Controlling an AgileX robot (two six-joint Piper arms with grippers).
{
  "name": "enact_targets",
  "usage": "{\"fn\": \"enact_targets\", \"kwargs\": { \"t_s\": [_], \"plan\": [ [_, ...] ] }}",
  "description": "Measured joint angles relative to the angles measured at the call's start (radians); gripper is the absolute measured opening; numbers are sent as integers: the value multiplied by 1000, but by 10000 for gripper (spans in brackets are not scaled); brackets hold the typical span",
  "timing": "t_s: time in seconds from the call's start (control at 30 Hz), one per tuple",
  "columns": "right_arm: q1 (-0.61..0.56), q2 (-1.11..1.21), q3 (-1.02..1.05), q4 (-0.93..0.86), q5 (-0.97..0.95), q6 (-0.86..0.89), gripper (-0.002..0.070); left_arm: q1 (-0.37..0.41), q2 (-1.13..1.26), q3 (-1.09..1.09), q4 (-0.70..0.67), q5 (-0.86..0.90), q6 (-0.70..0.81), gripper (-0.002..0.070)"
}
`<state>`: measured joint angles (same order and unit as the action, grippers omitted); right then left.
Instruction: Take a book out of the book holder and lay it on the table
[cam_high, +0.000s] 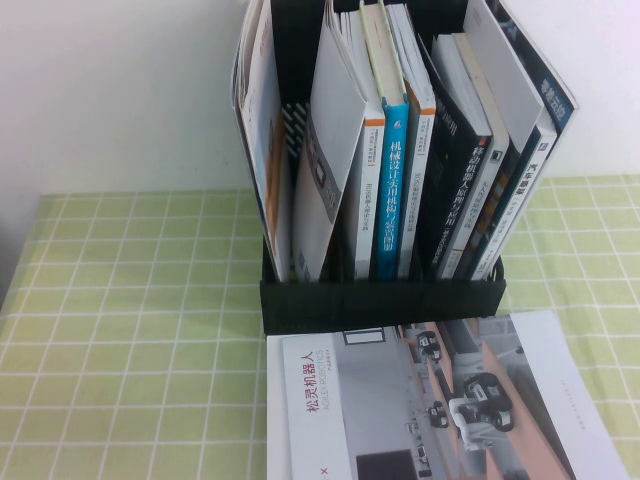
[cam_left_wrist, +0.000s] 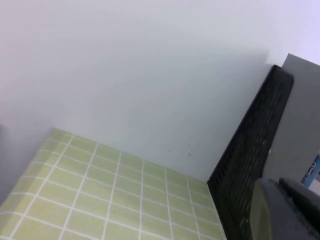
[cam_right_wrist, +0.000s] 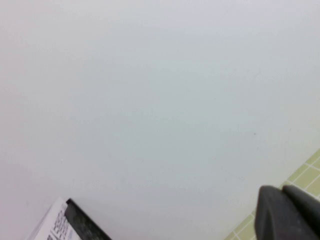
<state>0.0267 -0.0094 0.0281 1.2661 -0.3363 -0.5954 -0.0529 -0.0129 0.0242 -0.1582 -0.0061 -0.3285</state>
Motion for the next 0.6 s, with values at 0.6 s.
{"fn": "enact_targets", "kwargs": {
  "t_s": [0.6],
  "plan": [
    [0,0,-425,-600,52,2,-2,0,0,-109,19,-325,-185,-3]
  ]
}}
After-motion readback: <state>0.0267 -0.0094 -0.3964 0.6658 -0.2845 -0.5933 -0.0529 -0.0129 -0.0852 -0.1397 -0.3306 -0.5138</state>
